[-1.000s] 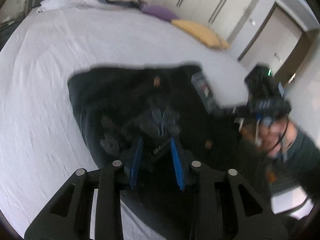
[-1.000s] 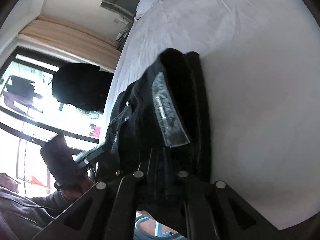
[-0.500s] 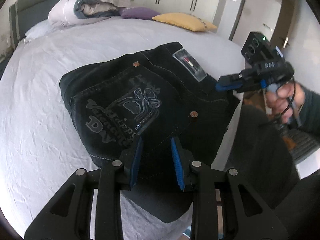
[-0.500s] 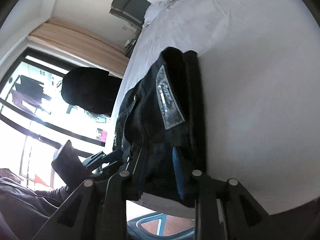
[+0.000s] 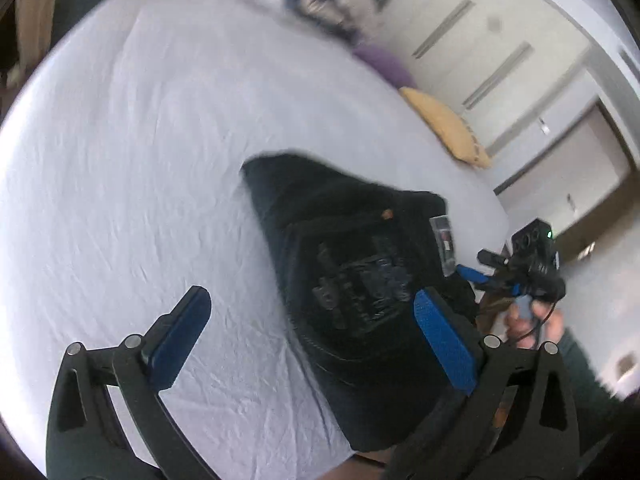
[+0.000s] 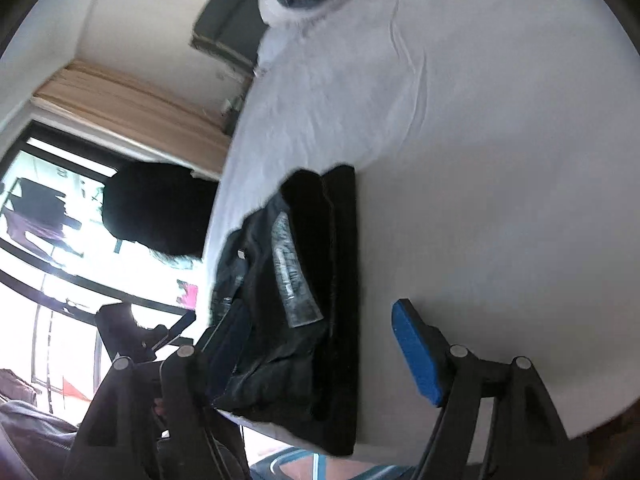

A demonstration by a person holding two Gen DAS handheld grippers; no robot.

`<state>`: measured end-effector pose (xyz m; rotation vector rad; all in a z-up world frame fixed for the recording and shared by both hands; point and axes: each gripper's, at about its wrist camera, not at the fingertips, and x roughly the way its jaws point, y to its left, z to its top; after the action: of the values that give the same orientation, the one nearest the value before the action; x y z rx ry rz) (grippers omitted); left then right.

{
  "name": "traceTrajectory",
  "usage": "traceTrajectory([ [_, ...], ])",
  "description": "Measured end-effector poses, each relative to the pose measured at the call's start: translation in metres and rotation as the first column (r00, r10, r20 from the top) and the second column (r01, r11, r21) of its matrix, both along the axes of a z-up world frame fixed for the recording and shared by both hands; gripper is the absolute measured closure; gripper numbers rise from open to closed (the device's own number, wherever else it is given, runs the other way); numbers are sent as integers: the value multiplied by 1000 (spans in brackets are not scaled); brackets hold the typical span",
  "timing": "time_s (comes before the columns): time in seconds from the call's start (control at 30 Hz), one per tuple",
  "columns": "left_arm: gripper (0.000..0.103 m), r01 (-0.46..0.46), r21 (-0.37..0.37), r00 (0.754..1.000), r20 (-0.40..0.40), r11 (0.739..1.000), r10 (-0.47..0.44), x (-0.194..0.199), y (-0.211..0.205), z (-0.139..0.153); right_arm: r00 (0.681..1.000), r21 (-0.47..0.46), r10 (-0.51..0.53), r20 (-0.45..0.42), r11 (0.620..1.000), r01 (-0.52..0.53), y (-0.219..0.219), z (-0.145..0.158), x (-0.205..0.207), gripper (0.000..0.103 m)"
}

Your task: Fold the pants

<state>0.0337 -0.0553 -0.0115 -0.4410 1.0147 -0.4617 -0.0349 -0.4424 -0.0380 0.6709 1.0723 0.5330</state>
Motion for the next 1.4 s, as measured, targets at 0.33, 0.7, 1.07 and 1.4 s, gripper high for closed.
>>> traceTrajectory([
  [0.33,1,81,58,986,-150,995,-72,30,-34,-31,992,-99,112,-60,988,-117,42,-7,30,29],
  [0.7,74,106,105,982,-166,989,-87,46,-54,-23,992,-237,119,-46,963,-126,70,-1,35,77],
  [1.07,84,31,125,1000,-5,992,-30,61,-8,60,952,-290,256,167,936,-201,139,95,53,84],
  [1.4,84,-91,229,995,65,969,78,150,91,76,940,-229,295,171,940,-253,210,86,181,85],
])
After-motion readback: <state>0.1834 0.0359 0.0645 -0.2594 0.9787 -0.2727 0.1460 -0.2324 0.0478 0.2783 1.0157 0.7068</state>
